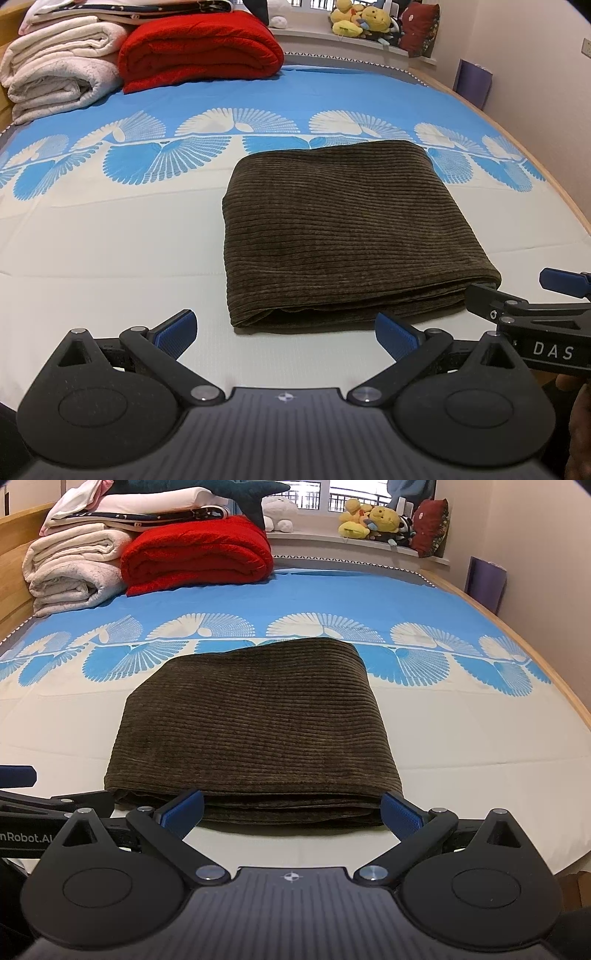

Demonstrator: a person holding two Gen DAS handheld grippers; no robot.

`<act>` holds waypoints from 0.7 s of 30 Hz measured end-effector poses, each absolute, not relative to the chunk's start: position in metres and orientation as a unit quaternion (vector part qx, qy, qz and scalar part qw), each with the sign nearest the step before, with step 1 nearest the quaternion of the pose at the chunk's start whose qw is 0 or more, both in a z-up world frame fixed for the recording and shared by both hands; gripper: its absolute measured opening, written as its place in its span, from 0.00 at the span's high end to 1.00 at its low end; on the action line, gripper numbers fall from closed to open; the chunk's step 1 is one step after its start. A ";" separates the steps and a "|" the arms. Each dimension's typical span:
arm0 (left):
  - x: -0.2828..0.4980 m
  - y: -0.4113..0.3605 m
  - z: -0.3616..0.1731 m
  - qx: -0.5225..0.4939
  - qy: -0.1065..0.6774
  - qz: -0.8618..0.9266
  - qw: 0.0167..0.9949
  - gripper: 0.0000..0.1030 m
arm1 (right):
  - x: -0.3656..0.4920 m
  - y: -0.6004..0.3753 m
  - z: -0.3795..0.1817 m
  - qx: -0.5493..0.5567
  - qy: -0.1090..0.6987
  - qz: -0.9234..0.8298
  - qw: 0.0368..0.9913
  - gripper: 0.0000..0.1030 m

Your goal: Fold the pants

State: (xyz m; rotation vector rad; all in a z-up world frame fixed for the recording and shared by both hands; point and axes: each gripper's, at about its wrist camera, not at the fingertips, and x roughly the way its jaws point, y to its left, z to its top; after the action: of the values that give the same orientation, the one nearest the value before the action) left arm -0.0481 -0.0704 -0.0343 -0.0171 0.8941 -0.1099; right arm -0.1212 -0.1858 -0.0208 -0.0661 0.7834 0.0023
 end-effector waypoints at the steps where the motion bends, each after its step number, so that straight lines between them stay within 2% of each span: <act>1: -0.048 -0.070 -0.034 -0.008 0.432 -0.053 0.900 0.00 | -0.121 -0.186 -0.020 -0.032 0.382 0.001 0.924 0.02; 21: -0.047 -0.069 -0.034 -0.010 0.433 -0.054 0.900 0.00 | -0.120 -0.187 -0.020 -0.029 0.383 0.000 0.923 0.02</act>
State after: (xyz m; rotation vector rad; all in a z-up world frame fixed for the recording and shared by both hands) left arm -0.0472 -0.0695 -0.0340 -0.0213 0.8960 -0.1126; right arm -0.1205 -0.1868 -0.0204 -0.0601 0.7869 0.0009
